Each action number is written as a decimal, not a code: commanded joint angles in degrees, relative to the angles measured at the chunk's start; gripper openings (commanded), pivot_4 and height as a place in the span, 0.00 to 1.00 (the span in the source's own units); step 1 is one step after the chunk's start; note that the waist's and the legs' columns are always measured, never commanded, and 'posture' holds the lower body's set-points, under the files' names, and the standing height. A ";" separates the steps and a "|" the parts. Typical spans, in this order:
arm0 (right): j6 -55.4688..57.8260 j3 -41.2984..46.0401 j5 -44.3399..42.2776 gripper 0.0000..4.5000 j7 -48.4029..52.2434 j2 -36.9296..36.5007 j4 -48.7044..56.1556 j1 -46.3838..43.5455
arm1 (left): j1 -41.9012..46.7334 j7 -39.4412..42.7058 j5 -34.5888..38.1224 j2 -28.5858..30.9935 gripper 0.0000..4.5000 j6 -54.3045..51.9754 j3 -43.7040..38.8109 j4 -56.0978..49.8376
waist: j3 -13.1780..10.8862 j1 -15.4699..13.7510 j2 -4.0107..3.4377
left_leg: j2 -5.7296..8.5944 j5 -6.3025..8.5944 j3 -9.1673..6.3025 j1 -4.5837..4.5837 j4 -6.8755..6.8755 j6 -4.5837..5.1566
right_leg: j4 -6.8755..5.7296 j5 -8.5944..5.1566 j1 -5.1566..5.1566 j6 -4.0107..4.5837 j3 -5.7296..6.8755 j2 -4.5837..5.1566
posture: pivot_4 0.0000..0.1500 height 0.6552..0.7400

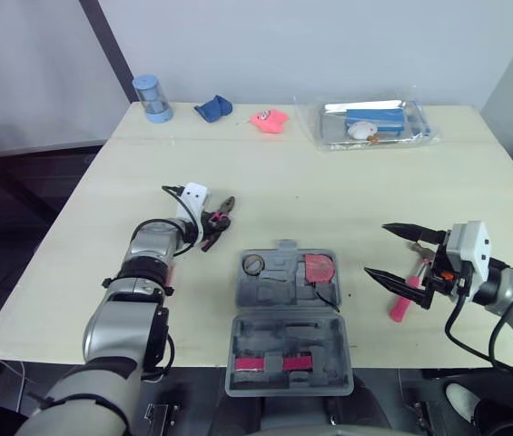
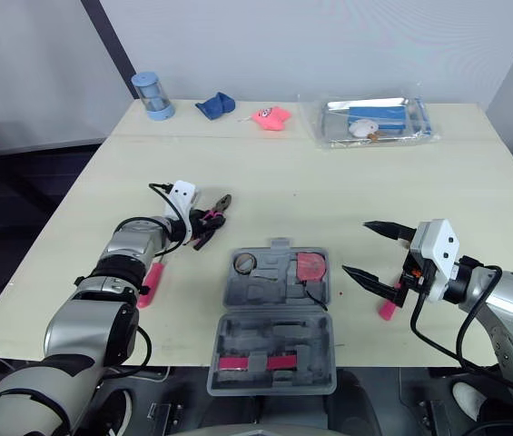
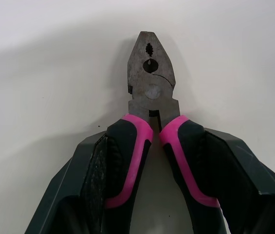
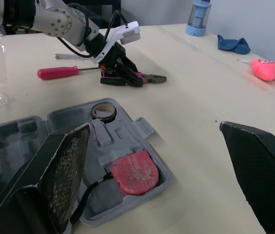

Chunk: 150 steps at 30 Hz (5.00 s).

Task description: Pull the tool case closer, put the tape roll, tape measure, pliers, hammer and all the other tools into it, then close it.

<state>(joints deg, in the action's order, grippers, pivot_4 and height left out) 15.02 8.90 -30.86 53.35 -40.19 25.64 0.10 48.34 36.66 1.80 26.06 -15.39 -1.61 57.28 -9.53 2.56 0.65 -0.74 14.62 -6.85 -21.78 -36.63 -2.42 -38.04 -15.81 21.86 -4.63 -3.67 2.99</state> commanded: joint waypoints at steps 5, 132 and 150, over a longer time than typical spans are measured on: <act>3.26 -0.95 1.45 1.00 -1.42 -1.74 0.00 -2.64 | -3.29 12.74 1.36 3.86 0.55 -1.67 3.26 -17.40 | -0.02 -0.15 0.02 | 0.00 0.00 -0.01 -0.08 0.00 -0.01 | 0.03 0.00 0.03 0.00 0.00 0.00 | 1.00 1.00; 44.48 -63.16 36.10 0.23 1.18 15.07 -13.12 -53.28 | -50.62 52.72 30.89 30.29 0.98 8.15 -22.33 -57.75 | -0.25 1.70 -0.20 | -0.01 0.00 -0.07 -1.11 -0.50 0.01 | -0.83 -0.02 1.40 0.08 0.08 0.02 | 1.00 1.00; 41.32 -55.70 33.41 0.91 1.98 12.33 -11.06 -50.90 | -50.35 52.43 32.31 30.03 1.00 6.89 -21.78 -58.62 | -0.25 2.15 -0.20 | -0.01 0.00 -0.08 -1.12 -0.49 0.01 | -0.84 -0.02 1.42 0.08 0.08 0.03 | 1.00 1.00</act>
<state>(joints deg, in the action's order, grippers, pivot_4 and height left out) 57.64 -49.35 3.49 55.25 -27.95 12.28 -50.79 -2.36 88.21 32.82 55.58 -8.52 -22.46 0.04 -9.77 4.70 0.45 -0.75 14.62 -6.93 -22.90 -37.11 -2.41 -38.87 -15.83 23.28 -4.54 -3.60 3.02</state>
